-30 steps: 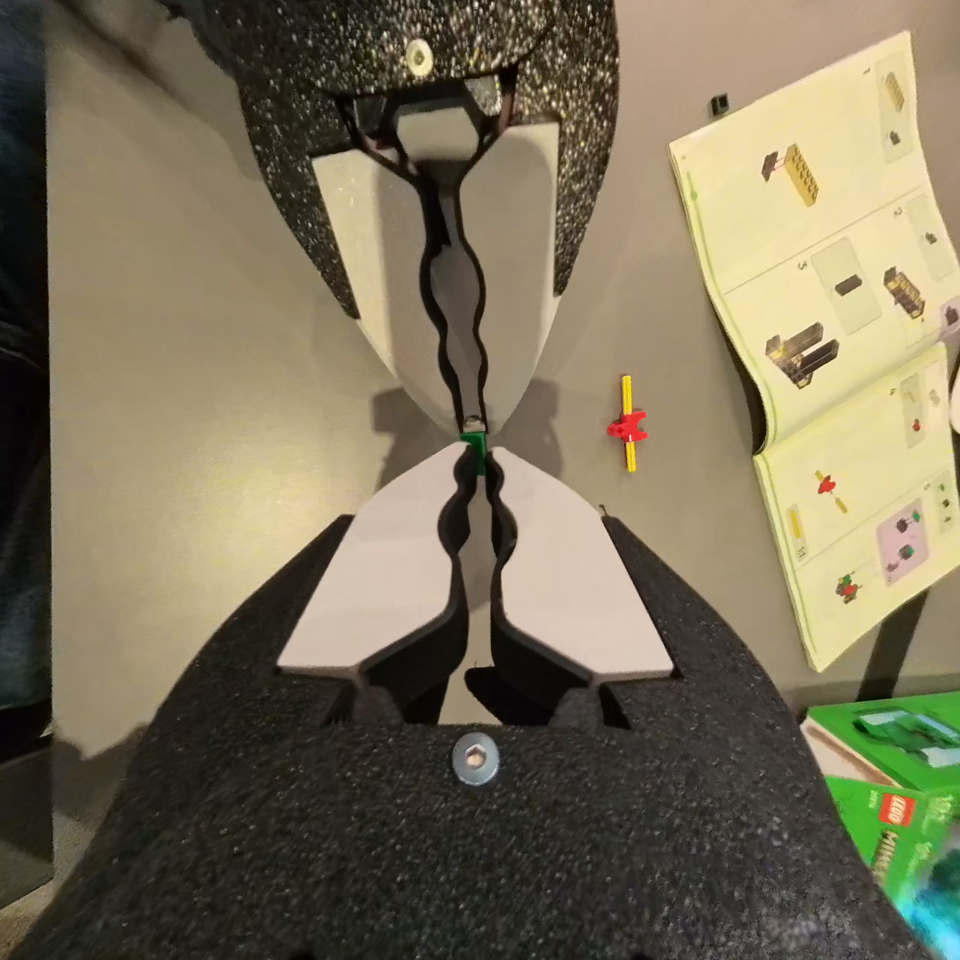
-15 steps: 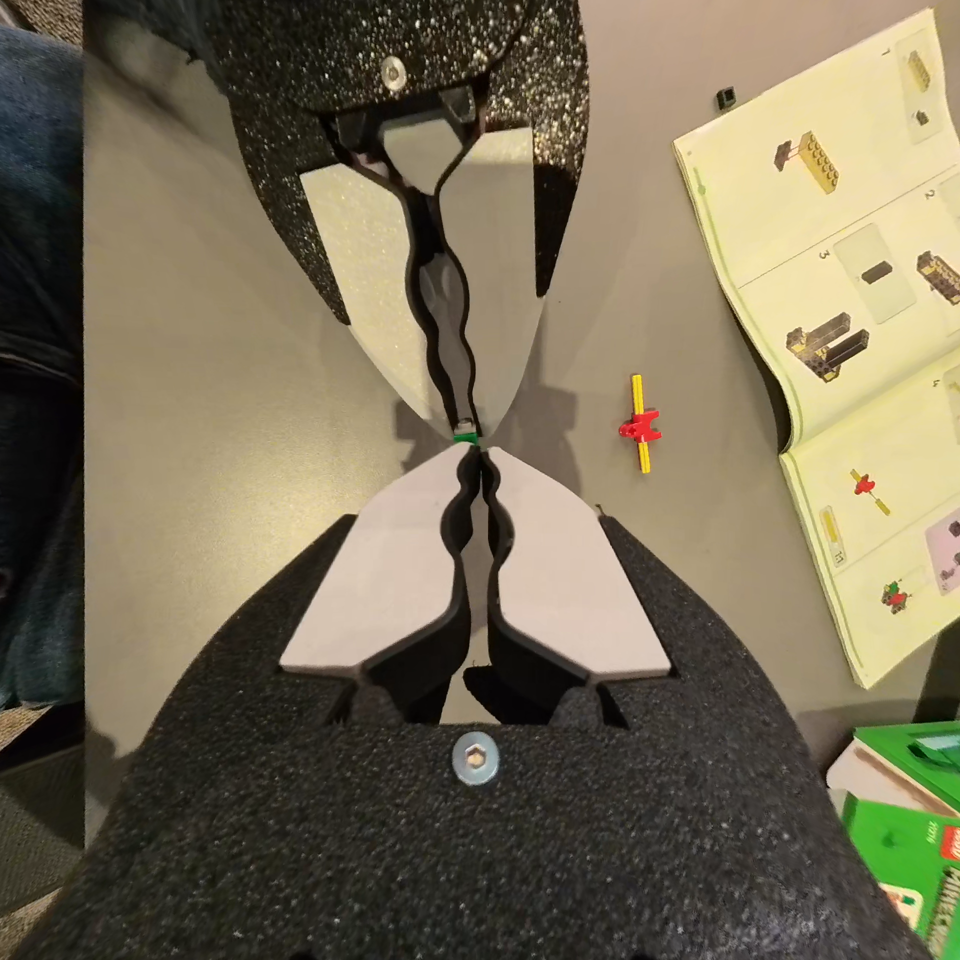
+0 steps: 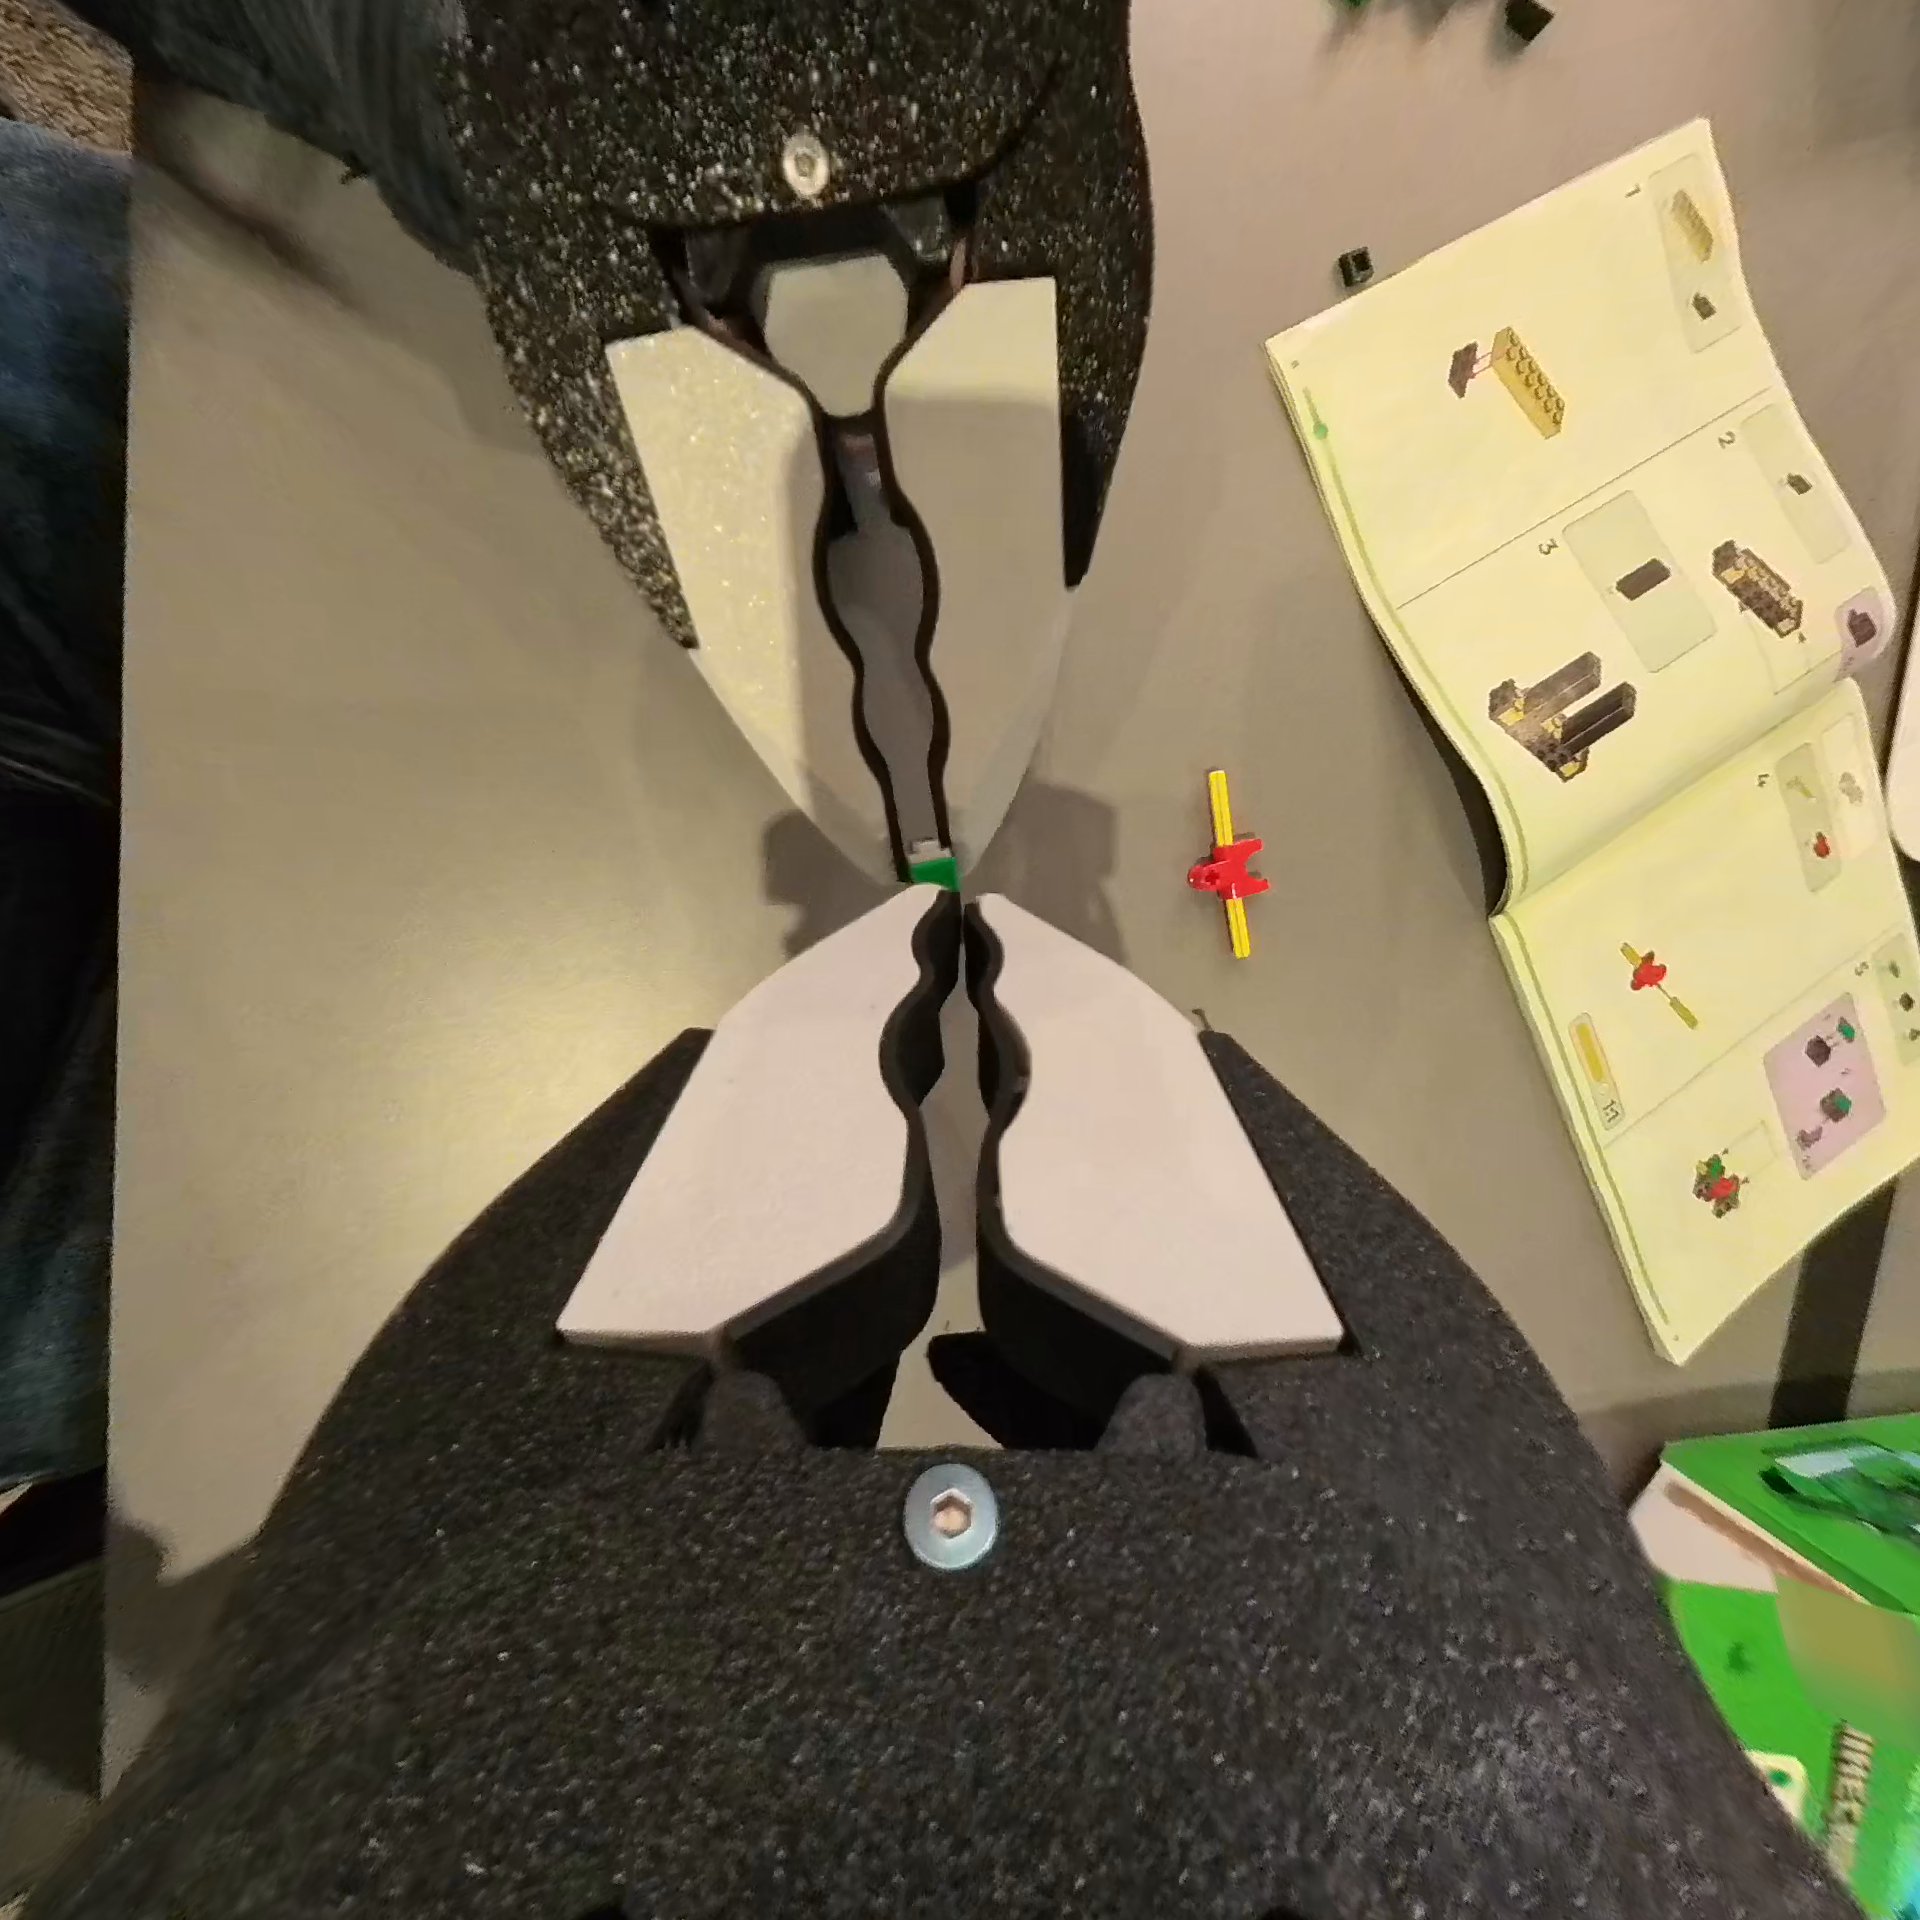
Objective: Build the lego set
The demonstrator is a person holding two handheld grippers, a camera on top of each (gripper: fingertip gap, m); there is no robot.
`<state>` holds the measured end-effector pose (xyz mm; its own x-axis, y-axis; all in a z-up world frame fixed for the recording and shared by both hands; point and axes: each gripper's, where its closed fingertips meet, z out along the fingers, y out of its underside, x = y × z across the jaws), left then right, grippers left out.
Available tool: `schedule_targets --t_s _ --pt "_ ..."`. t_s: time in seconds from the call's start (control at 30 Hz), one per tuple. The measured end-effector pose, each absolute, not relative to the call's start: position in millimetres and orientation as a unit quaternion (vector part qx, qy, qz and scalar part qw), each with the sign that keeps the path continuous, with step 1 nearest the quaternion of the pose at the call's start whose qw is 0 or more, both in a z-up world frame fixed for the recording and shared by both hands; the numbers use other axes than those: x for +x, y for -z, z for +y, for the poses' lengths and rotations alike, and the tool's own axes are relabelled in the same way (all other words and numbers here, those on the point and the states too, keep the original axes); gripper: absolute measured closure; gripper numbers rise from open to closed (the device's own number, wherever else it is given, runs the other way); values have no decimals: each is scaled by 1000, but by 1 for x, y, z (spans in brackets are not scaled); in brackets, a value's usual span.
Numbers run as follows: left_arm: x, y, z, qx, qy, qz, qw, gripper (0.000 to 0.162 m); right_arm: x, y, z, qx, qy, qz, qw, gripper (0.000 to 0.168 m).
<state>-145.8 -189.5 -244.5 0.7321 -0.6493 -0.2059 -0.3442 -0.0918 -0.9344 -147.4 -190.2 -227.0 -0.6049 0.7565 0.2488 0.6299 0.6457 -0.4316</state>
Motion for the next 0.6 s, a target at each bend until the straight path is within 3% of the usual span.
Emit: schedule_targets --t_s 0.1,0.37,0.5,0.6 --pt "-147 244 -189 -728 134 338 582 154 -149 223 -187 -387 -144 -881 231 166" --pt "-155 229 -189 -720 201 277 604 154 -152 209 -189 -298 -147 -876 349 139" --pt "-161 220 -190 -708 249 243 615 154 -157 202 -182 -176 -30 -852 491 141" --pt "-162 220 -190 -708 254 240 614 154 -160 200 -188 -128 5 -837 532 140"
